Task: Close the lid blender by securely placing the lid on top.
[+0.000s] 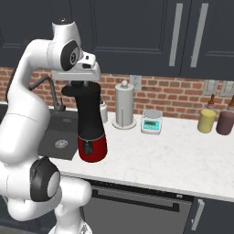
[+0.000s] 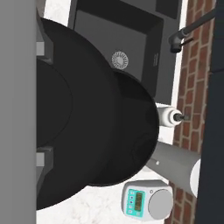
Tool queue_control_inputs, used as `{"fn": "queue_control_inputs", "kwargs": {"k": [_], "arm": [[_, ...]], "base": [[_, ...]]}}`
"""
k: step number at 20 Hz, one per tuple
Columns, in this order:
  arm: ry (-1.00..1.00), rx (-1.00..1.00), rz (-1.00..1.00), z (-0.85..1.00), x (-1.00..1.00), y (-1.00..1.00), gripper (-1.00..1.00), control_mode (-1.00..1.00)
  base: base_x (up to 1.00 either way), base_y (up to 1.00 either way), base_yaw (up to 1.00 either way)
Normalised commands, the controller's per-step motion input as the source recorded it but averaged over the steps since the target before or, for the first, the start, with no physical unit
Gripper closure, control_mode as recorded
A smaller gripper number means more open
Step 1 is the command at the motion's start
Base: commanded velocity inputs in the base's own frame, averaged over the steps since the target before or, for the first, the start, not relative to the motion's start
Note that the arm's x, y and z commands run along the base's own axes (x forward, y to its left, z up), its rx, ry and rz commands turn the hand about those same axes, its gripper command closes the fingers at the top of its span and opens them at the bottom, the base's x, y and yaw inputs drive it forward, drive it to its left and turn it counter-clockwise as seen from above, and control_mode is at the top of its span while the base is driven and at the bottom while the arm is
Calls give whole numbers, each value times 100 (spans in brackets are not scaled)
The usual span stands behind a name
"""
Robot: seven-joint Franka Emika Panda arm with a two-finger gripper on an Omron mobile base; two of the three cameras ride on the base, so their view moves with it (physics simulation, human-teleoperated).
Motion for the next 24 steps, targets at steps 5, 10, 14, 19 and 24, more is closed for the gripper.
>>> {"fn": "queue_control_inputs", "kwargs": {"k": [5, 10, 14, 19, 24], "arm": [[-7, -1, 0, -1, 21, 0, 100, -100], [-8, 0, 0, -4, 22, 0, 100, -100], [-5, 0, 0, -9, 4, -2, 100, -100], [-1, 0, 0, -9, 3, -3, 100, -100], [-1, 0, 0, 0, 13, -9, 100, -100]], "base": [[0, 0, 0], [0, 0, 0], [0, 0, 0], [0, 0, 0], [0, 0, 0]]}}
